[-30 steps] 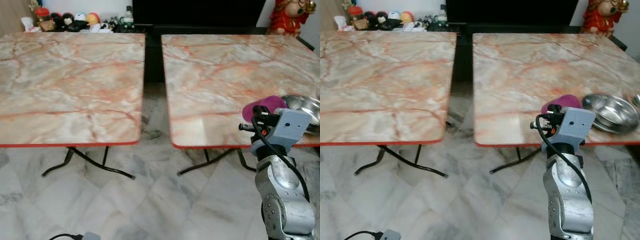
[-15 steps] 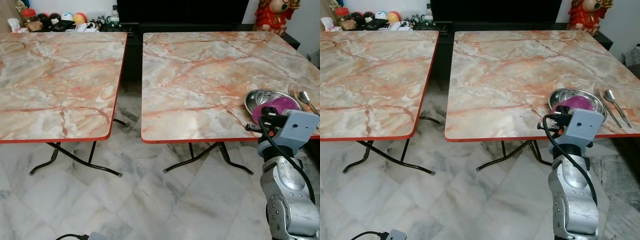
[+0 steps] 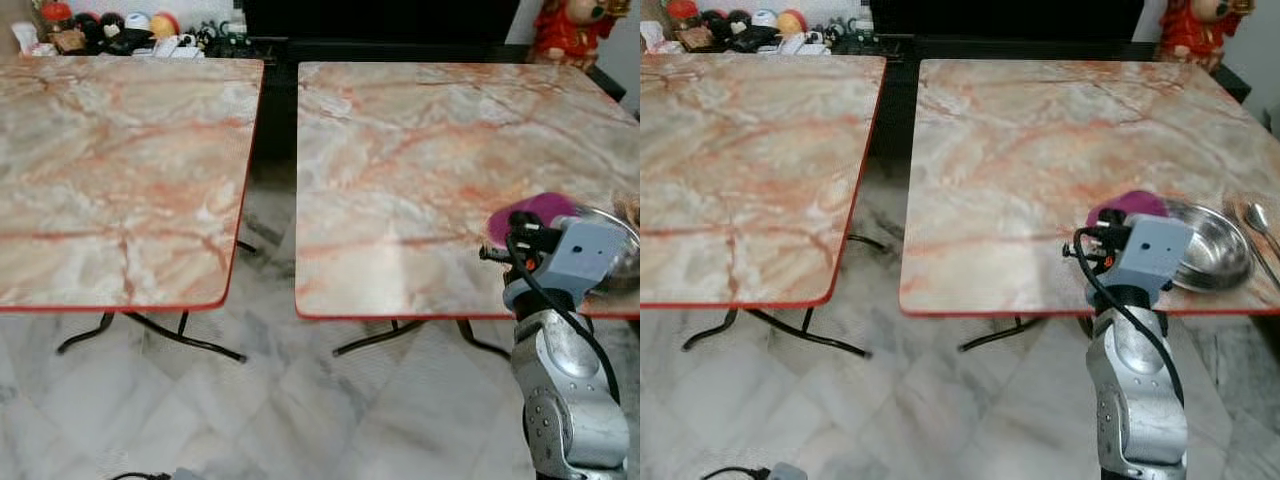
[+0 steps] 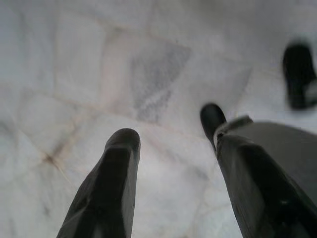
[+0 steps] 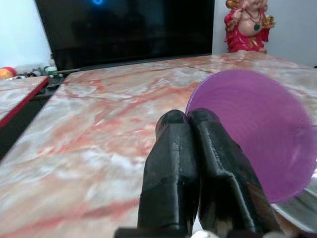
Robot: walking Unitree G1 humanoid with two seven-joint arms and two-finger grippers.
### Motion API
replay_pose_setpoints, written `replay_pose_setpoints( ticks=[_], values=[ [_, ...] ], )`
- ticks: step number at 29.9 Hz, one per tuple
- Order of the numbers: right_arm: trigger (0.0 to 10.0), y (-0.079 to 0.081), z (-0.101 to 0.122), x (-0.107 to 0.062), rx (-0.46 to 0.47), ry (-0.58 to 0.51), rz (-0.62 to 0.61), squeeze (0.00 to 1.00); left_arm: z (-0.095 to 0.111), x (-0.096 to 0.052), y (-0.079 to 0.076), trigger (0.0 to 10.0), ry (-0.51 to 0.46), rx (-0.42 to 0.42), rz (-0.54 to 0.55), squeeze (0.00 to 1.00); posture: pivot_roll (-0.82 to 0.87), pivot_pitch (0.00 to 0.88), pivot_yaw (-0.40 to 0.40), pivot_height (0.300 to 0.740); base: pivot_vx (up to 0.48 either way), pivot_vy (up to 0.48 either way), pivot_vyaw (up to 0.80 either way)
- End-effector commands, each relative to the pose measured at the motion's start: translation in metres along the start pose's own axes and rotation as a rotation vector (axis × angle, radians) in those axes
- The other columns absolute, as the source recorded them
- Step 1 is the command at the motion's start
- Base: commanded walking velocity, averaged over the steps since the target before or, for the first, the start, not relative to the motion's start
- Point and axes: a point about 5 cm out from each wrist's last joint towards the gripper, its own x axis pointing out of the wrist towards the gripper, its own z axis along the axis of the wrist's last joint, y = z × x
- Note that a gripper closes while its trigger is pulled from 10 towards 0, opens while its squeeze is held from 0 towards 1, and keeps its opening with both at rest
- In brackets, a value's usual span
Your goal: Setting the table
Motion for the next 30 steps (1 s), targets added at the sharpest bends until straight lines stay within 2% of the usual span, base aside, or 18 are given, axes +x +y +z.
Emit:
replay_pose_setpoints(
  ticks=[1,5,16,19,22,26,29,30],
  values=[
    [10.0,-0.008,-0.002,-0.002,-0.008,0.007,-0.028,0.0,-0.007,-0.001,-0.008,10.0,0.026,-0.009,-0.021,0.0,-0.07,0.189,-0.014,0.74,0.398,0.0,0.0],
    [10.0,-0.006,-0.002,0.0,-0.007,0.006,-0.021,0.0,-0.007,0.0,-0.008,10.0,0.025,-0.007,-0.022,0.0,-0.07,0.187,-0.015,0.74,0.356,0.0,0.0],
    [10.0,-0.002,-0.003,0.006,-0.007,0.013,0.043,0.0,-0.004,0.001,-0.012,10.0,0.024,-0.012,-0.021,0.0,-0.08,0.168,-0.025,0.74,0.0,0.0,0.0],
    [10.0,-0.001,-0.018,0.013,-0.034,0.127,0.077,0.0,-0.003,0.001,-0.014,10.0,0.027,-0.009,-0.03,0.0,-0.09,0.164,-0.025,0.74,0.0,0.0,0.0],
    [10.0,-0.012,-0.036,0.02,-0.09,0.266,0.015,0.0,-0.003,0.001,-0.015,10.0,0.029,-0.009,-0.034,0.0,-0.08,0.157,-0.026,0.74,0.0,0.0,0.0],
    [10.0,-0.013,-0.027,0.033,-0.066,0.241,0.013,0.0,-0.004,0.001,-0.015,10.0,0.029,-0.012,-0.032,0.0,-0.08,0.145,-0.026,0.74,0.0,0.0,0.0],
    [10.0,-0.011,-0.02,0.04,-0.072,0.212,0.035,0.0,-0.004,0.001,-0.015,10.0,0.03,-0.014,-0.031,0.0,-0.08,0.138,-0.027,0.74,0.0,0.0,0.0],
    [10.0,-0.012,-0.019,0.045,-0.098,0.22,0.036,0.0,-0.003,0.001,-0.016,10.0,0.029,-0.014,-0.032,0.0,-0.08,0.121,-0.029,0.74,0.0,0.0,0.0]
  ],
)
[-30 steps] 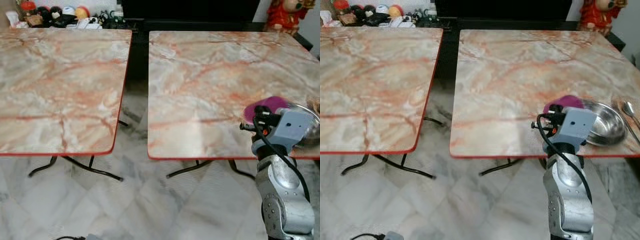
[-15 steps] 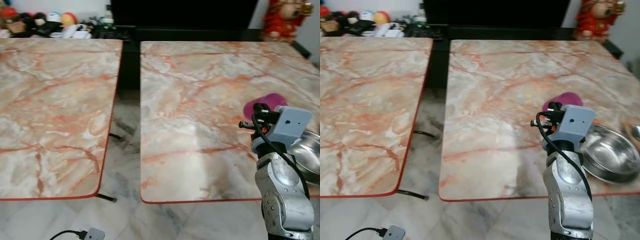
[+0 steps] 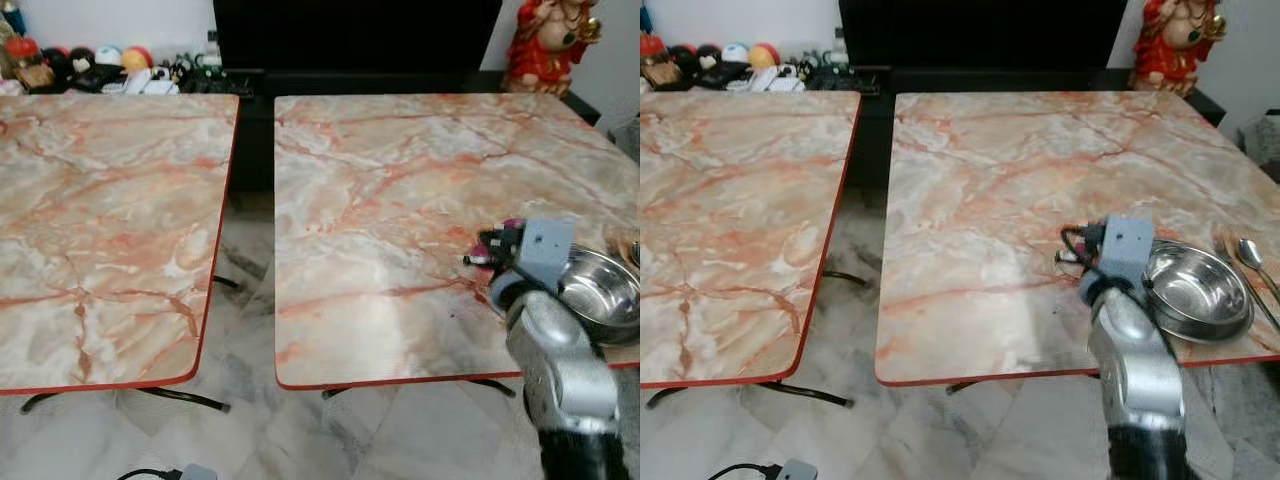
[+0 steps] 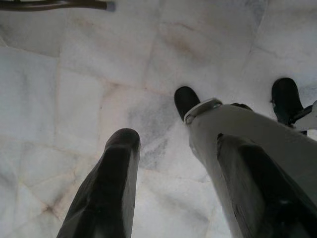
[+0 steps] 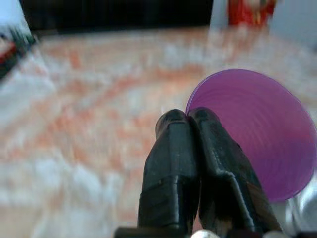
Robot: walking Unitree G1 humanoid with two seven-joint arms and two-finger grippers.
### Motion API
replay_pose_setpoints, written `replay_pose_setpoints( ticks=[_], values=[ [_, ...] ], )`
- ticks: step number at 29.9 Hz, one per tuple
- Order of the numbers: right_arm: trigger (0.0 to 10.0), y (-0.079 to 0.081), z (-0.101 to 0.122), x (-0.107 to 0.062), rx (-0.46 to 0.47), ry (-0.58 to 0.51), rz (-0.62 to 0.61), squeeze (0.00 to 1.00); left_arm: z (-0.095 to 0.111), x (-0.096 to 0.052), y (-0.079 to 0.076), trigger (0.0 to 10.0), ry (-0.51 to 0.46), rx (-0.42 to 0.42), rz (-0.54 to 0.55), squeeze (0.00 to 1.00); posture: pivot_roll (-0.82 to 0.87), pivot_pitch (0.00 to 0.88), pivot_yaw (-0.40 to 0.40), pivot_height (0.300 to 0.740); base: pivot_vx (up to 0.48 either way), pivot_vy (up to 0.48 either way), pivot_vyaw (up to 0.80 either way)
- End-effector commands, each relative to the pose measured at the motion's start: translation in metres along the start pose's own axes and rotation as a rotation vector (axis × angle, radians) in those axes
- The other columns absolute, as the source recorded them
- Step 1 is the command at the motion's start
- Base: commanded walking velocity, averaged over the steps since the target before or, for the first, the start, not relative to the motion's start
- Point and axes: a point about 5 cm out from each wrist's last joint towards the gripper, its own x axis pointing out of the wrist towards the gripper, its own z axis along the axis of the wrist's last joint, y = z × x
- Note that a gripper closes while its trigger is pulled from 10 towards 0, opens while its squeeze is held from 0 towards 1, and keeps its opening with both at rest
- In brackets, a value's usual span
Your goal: Setting the table
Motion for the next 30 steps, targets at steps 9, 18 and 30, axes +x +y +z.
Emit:
replay_pose_setpoints(
  ticks=[9,18,30],
  values=[
    [10.0,-0.015,-0.014,0.016,-0.047,0.099,-0.027,0.0,-0.007,-0.001,-0.002,10.0,0.042,0.003,-0.005,0.0,-0.07,0.064,-0.021,0.74,0.0,0.0,0.0],
    [10.0,-0.021,-0.016,0.024,-0.039,0.091,-0.035,0.0,-0.01,-0.002,0.009,10.0,0.048,-0.009,0.029,0.0,-0.05,0.0,-0.015,0.74,0.0,0.0,0.0],
    [10.0,-0.016,-0.037,0.026,-0.03,0.162,-0.005,0.0,-0.013,-0.004,0.012,10.0,0.049,-0.024,0.043,0.0,-0.04,0.0,-0.019,0.74,0.0,0.0,0.0]
  ],
)
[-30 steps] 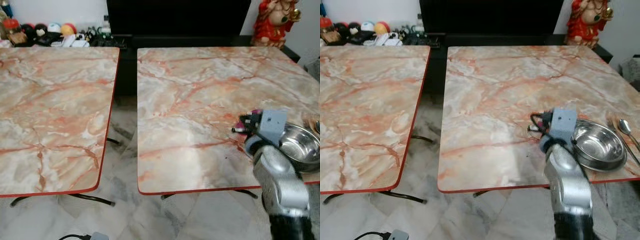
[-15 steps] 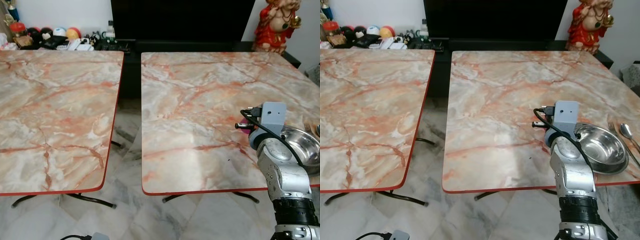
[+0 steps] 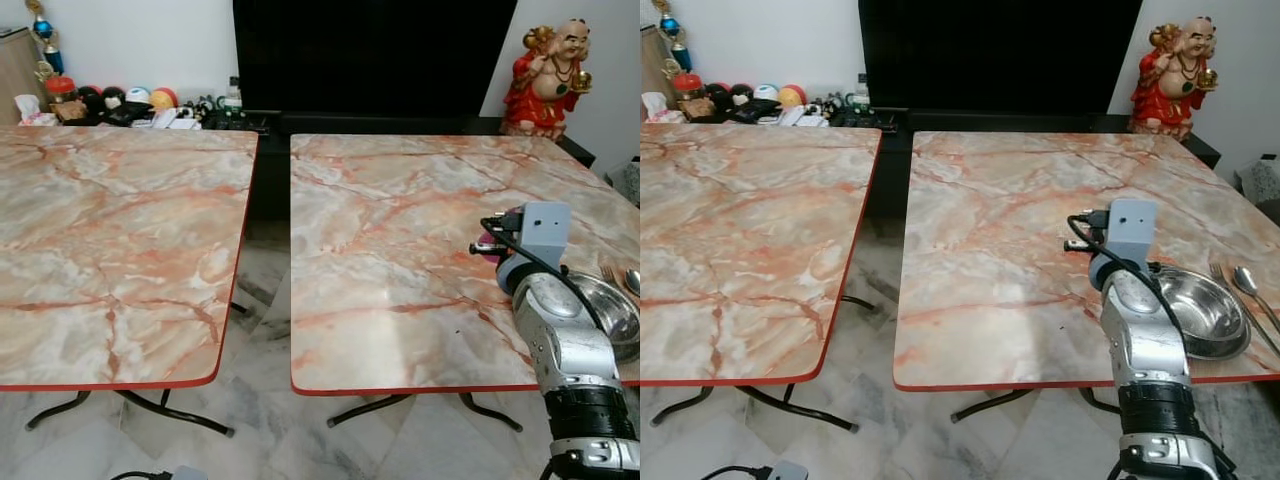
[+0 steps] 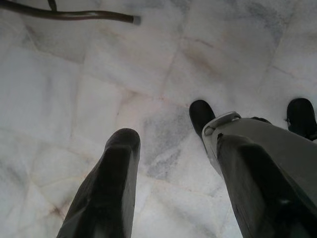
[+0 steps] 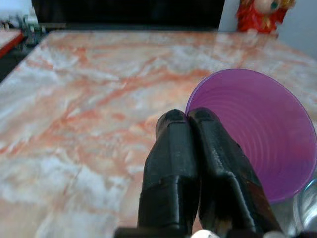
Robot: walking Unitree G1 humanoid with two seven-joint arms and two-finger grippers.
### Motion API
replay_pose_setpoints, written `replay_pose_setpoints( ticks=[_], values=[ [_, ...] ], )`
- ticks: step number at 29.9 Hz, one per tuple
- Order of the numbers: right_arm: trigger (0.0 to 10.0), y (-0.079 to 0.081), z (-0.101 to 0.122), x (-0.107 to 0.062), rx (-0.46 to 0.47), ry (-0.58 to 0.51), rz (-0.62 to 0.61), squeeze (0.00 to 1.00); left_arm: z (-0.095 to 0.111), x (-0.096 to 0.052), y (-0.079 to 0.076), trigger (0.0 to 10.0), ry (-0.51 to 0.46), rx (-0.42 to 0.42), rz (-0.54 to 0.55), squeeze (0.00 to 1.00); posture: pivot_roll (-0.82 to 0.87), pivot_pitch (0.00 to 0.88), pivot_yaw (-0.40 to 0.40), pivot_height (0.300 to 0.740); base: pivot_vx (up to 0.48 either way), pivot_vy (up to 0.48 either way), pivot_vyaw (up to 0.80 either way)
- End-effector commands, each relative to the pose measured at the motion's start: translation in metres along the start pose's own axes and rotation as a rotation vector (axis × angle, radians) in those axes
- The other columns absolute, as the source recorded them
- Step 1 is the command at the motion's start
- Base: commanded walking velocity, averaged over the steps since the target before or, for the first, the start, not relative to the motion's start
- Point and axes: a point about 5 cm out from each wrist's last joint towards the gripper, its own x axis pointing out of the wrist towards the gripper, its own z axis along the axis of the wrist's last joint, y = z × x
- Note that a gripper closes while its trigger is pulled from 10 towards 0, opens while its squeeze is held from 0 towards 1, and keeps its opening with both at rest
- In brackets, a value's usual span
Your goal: Setting the table
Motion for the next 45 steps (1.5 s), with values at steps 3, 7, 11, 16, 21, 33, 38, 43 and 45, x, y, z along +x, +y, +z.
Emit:
replay_pose_setpoints(
  ticks=[3,7,11,16,21,33,38,43,45],
  values=[
    [10.0,-0.002,0.003,0.004,0.023,0.006,0.005,0.0,-0.008,-0.001,-0.001,10.0,0.03,-0.012,0.002,0.0,-0.04,0.0,-0.019,0.74,0.0,0.0,0.0],
    [10.0,0.002,0.003,0.008,0.04,0.028,0.033,0.0,-0.009,-0.001,-0.002,10.0,0.031,-0.009,-0.003,0.0,-0.04,0.0,-0.019,0.74,0.0,0.0,0.0],
    [10.0,0.004,-0.002,0.011,0.049,0.072,0.031,0.0,-0.008,-0.001,-0.001,10.0,0.029,-0.012,-0.001,0.0,-0.04,0.008,-0.022,0.74,0.0,0.0,0.0],
    [10.0,-0.005,-0.014,0.011,0.029,0.122,-0.033,0.0,-0.012,-0.002,-0.002,10.0,0.036,-0.017,-0.005,0.0,-0.03,0.031,-0.013,0.74,0.0,0.0,0.0],
    [10.0,-0.005,-0.013,0.012,0.051,0.123,-0.028,0.0,-0.015,-0.003,-0.001,10.0,0.043,-0.019,-0.004,0.0,-0.03,0.049,-0.013,0.74,0.0,0.0,0.0],
    [10.0,-0.006,-0.02,0.011,0.033,0.16,-0.06,0.0,-0.017,-0.004,-0.001,10.0,0.051,-0.021,-0.014,0.0,-0.04,0.067,-0.008,0.74,0.0,0.0,0.0],
    [10.0,-0.011,-0.022,0.011,0.036,0.171,-0.082,0.0,-0.017,-0.004,-0.002,10.0,0.051,-0.022,-0.017,0.0,-0.04,0.073,-0.009,0.74,0.0,0.0,0.0],
    [10.0,-0.013,-0.024,0.01,0.042,0.176,-0.094,0.0,-0.018,-0.004,-0.002,10.0,0.053,-0.019,-0.023,0.0,-0.04,0.074,-0.007,0.74,0.0,0.0,0.0],
    [10.0,-0.013,-0.024,0.01,0.041,0.178,-0.094,0.0,-0.018,-0.004,-0.002,10.0,0.052,-0.02,-0.023,0.0,-0.04,0.074,-0.008,0.74,0.0,0.0,0.0]
  ],
)
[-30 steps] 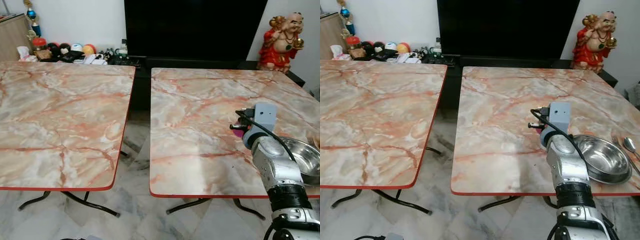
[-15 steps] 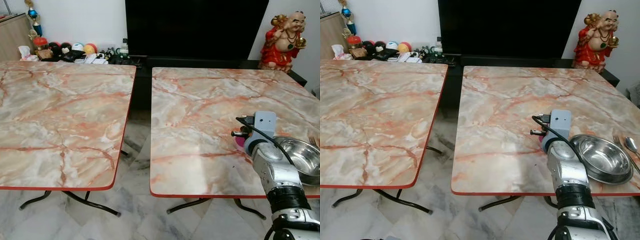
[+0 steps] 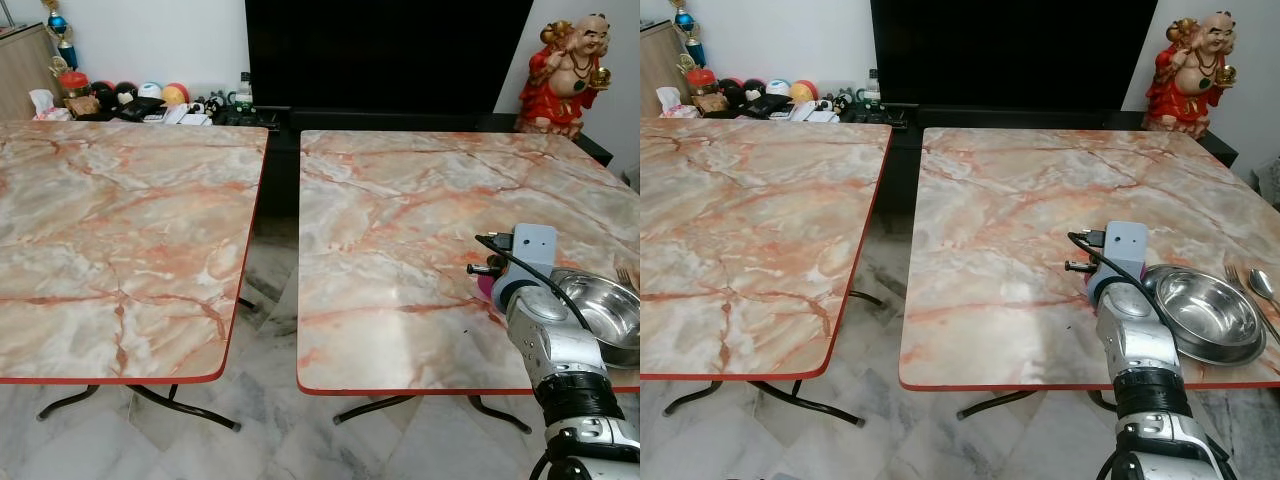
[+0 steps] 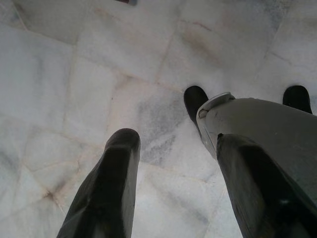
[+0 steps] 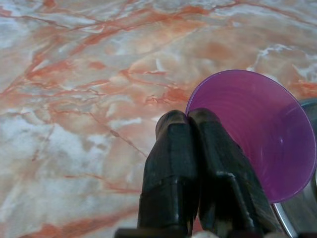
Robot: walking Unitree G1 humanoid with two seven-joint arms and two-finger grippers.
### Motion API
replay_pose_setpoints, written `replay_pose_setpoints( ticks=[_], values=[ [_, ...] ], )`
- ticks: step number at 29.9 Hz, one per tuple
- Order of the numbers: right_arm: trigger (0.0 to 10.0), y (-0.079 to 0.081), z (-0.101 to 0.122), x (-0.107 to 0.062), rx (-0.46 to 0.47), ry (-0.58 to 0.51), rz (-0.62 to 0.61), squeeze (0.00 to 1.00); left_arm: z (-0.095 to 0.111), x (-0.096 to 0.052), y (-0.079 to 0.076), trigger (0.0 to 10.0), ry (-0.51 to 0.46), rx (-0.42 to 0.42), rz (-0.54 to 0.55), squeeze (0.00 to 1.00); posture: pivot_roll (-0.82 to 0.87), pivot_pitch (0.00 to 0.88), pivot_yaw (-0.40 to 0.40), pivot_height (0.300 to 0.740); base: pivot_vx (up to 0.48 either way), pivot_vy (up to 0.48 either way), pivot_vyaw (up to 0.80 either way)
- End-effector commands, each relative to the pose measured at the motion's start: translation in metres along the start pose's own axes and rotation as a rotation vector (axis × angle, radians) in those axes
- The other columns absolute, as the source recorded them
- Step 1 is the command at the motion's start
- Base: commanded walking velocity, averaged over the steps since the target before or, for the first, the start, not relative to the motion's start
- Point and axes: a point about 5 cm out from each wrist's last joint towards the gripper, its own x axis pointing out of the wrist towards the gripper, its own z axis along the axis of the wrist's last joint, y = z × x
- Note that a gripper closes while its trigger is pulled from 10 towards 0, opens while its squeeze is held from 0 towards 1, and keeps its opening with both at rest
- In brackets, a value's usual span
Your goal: Setting the table
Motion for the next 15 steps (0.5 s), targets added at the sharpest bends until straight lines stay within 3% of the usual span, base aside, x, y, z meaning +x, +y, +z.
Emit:
replay_pose_setpoints(
  ticks=[1,15],
  values=[
    [10.0,-0.0065,-0.0027,-0.0004,0.006,0.018,-0.018,0.0,-0.0054,-0.001,0.0008,10.0,0.024,-0.007,0.0,0.0,-0.04,0.074,-0.008,0.74,0.0,0.0,0.0],
    [10.0,-0.0043,-0.0036,-0.0005,0.009,0.014,-0.007,0.0,-0.0054,-0.001,0.0009,10.0,0.025,-0.003,-0.001,0.0,-0.03,0.078,-0.006,0.74,0.0,0.0,0.0]
  ],
)
